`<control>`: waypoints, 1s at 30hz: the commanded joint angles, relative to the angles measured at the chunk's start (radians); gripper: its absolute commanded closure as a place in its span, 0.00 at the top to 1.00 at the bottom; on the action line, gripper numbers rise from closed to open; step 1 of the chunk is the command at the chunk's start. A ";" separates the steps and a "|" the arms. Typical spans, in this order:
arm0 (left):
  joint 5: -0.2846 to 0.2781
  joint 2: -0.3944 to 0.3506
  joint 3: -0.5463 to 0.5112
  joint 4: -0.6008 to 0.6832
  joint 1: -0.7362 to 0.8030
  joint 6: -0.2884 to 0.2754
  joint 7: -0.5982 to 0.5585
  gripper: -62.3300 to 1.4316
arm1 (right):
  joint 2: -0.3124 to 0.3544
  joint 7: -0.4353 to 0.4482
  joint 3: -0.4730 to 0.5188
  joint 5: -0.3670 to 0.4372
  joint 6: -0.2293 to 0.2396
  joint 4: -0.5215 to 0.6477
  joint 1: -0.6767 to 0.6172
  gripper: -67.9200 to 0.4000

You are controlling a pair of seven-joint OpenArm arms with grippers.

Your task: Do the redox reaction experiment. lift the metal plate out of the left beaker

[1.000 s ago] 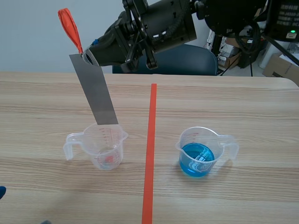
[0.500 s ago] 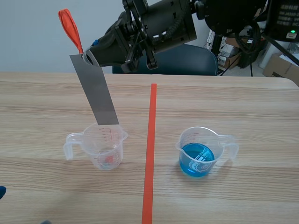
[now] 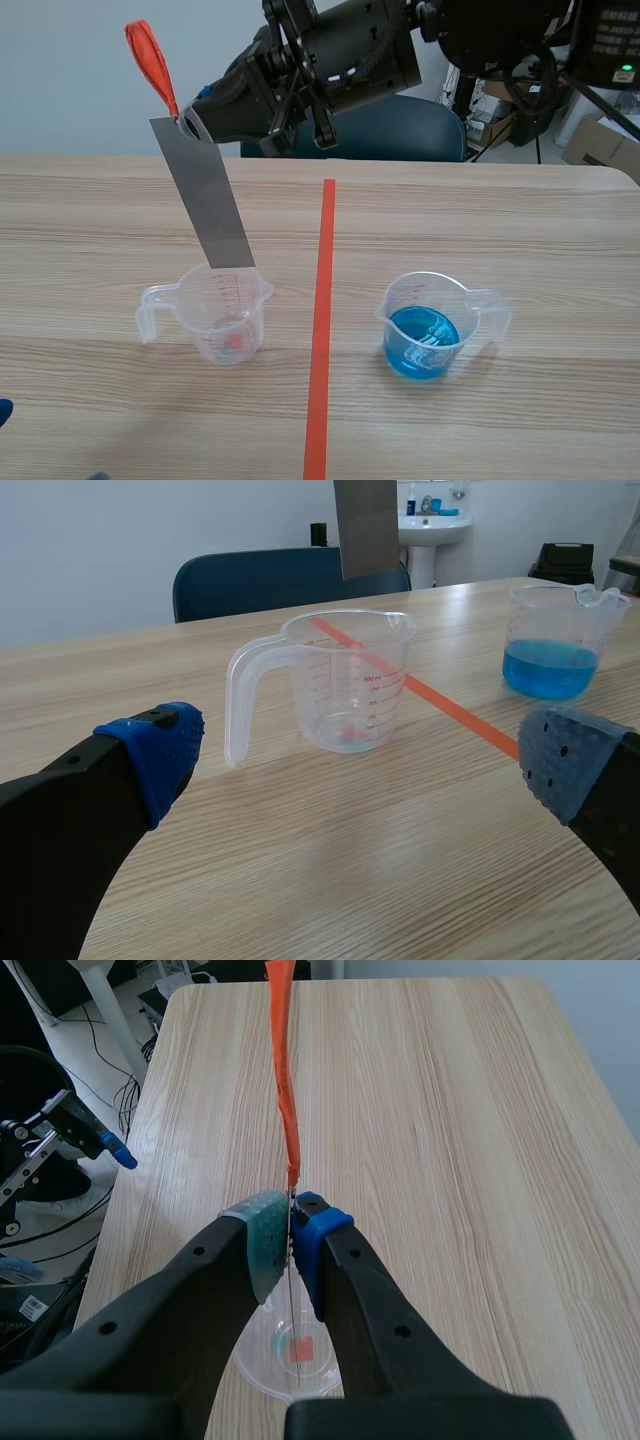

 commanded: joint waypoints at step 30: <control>-0.007 -0.009 -0.005 0.008 -0.003 -0.001 -0.011 1.00 | -0.005 0.015 -0.013 0.012 0.003 0.013 0.002 0.05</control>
